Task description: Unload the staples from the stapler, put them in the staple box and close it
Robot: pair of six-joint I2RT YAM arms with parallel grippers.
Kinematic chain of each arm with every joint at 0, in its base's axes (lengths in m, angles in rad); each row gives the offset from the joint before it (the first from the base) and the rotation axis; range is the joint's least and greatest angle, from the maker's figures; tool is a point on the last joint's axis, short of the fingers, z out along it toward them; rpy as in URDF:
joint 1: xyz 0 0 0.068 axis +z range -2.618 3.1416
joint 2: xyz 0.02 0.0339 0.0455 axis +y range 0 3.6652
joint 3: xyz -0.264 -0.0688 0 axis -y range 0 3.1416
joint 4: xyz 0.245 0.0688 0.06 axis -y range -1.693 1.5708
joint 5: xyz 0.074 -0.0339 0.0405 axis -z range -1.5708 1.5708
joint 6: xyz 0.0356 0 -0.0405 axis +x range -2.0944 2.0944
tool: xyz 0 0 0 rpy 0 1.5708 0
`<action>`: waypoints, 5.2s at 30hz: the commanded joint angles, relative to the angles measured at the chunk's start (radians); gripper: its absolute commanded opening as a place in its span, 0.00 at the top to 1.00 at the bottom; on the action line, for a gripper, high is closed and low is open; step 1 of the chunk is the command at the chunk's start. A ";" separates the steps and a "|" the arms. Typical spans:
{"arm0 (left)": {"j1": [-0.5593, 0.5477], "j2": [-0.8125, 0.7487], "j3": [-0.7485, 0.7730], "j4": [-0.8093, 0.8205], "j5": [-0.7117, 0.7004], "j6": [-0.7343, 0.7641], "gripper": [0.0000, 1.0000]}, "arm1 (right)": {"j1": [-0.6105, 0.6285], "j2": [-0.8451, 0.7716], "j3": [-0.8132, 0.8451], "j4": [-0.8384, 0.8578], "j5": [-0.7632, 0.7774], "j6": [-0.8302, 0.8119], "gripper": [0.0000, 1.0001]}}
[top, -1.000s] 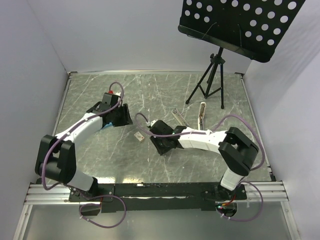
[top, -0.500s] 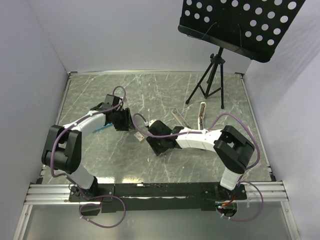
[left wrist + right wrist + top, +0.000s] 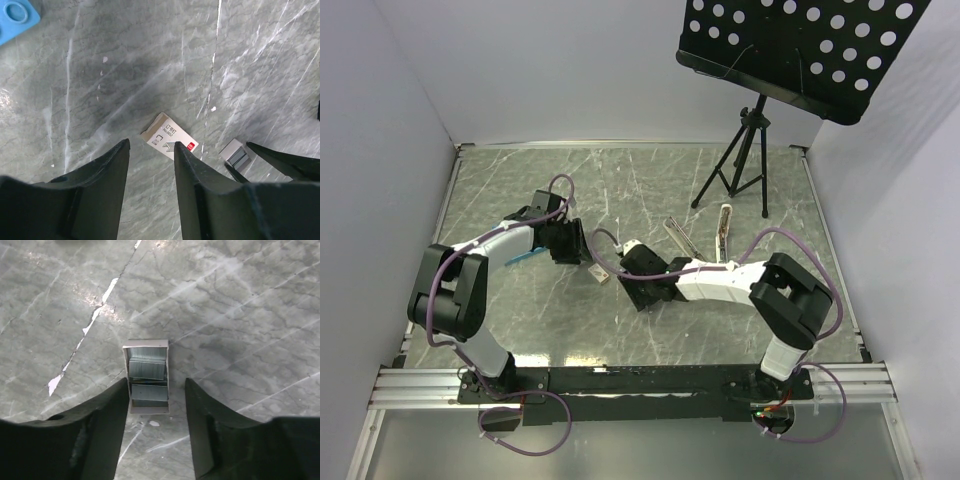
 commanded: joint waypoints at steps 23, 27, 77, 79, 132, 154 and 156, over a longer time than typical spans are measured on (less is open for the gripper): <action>-0.002 0.041 0.032 -0.010 0.057 0.006 0.56 | 0.051 0.096 0.141 0.048 0.028 -0.001 0.59; -0.002 0.050 0.034 -0.008 0.066 0.004 0.57 | 0.052 0.131 0.182 0.045 0.020 0.000 0.59; -0.002 0.058 0.034 -0.016 0.096 0.007 0.67 | 0.052 0.250 0.314 0.033 0.008 0.045 0.59; -0.002 0.056 0.034 -0.014 0.096 0.007 0.67 | 0.052 0.231 0.300 0.043 0.008 0.050 0.59; -0.028 -0.008 0.046 -0.051 -0.066 -0.013 0.59 | 0.022 0.141 0.139 0.151 0.048 -0.016 0.41; -0.025 0.078 0.071 -0.053 0.017 0.006 0.65 | 0.023 0.185 0.136 0.224 0.003 -0.119 0.61; -0.025 0.081 0.074 -0.057 0.007 0.006 0.64 | 0.023 0.190 0.141 0.224 0.000 -0.128 0.61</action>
